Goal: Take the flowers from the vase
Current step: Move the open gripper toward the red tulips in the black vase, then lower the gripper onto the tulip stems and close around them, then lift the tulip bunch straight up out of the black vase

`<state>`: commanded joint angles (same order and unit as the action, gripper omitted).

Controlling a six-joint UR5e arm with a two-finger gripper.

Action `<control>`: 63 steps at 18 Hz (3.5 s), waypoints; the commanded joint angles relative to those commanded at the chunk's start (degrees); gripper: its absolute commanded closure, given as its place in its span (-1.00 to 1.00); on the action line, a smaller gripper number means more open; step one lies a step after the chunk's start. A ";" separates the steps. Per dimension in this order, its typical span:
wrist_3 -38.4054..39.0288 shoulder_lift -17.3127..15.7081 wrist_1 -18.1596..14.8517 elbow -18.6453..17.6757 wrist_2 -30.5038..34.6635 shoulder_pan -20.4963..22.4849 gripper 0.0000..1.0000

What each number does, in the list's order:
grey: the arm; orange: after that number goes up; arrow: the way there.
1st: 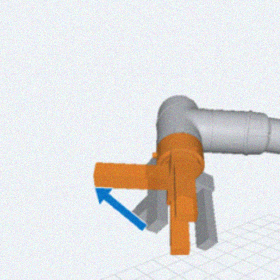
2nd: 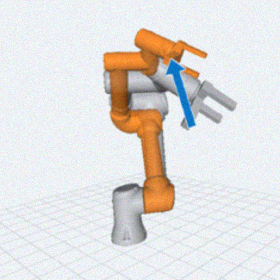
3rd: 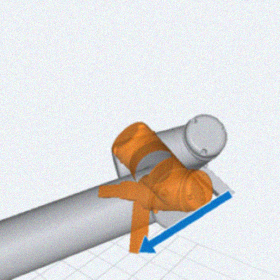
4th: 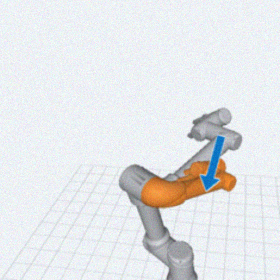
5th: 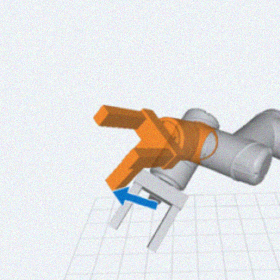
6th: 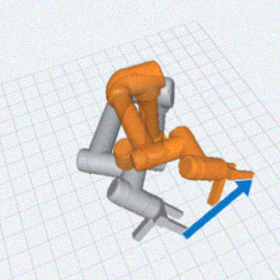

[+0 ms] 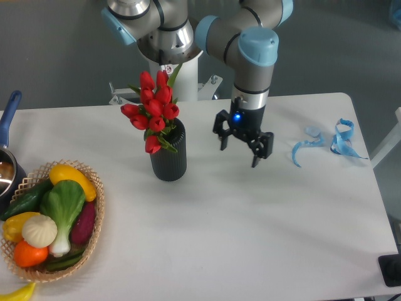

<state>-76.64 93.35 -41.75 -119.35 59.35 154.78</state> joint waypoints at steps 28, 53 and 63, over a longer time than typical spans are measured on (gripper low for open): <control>-0.35 -17.51 -0.18 -19.16 -26.12 7.30 -1.00; 10.79 -15.03 -0.18 -15.03 -45.28 6.59 1.00; 28.28 -16.80 -0.18 -6.78 -49.16 10.02 1.00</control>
<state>-48.36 76.55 -41.92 -126.14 10.20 164.79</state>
